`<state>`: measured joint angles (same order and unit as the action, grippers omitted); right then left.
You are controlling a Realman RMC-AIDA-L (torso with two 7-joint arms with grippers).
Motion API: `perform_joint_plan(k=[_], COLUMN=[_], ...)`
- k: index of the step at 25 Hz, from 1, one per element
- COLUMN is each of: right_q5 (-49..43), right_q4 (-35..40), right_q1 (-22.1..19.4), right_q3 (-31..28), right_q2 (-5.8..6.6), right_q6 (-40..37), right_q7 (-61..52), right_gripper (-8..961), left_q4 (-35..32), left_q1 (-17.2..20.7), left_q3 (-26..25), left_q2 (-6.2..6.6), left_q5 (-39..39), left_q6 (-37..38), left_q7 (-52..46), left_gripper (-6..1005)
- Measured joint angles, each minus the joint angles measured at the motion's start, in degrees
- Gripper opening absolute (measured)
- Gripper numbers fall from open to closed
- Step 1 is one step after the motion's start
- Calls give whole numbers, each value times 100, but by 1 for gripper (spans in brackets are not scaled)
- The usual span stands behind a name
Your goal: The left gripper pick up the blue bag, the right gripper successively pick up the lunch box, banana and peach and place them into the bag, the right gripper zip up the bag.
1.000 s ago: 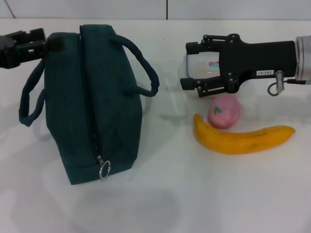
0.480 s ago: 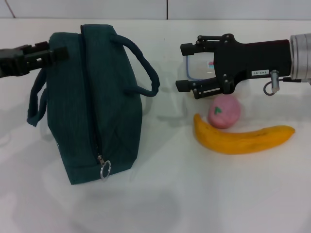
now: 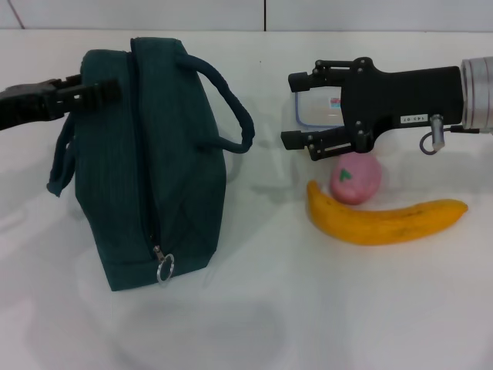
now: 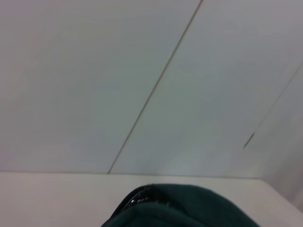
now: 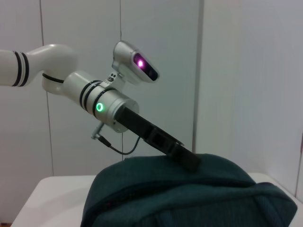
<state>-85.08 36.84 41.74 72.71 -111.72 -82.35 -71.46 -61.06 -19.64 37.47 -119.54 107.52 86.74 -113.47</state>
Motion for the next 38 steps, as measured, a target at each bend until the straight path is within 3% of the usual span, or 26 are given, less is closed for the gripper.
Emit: perform_joint_plan(k=[13,18,21,26,29,30,33,38], right_q5=[-55,-68,-67,-11,203,391,1170,2320], right_q4=[-7,4,7,287,327,246,-382,-1271], right_q1=[-156,-269,-370,-785,-995,-1052,-1141,-1285], right_q3=[-32,-35,-38,-115,-143,-128,-120,-117], right_q2=[13,-8,-71,-337,-426,-432,-444,-447], right_q6=[9,76,172,208,178,172,170,97], right_q7=[180,205,205,223,224,224,422,997], right_gripper=[846,845,845,845,844,844,844,844], left_q4=[661,927,939,939,934,933,933,945], left_q1=[-188,-291,-343,-356,-356,-355,-313,-351], left_q3=[-98,-122,-96,-106,-109,-113,-119,-67], left_q2=[28,62,60,46,66,81,111,159], left_q5=[-62,-258,-270,-291,-301,-337,-464,-421], left_q6=[-425,-563,-565,-454,-366,-335,-304,-288], left_q7=[140,145,279,340,310,305,383,489], left_gripper=[773,550,493,413,405,402,192,174])
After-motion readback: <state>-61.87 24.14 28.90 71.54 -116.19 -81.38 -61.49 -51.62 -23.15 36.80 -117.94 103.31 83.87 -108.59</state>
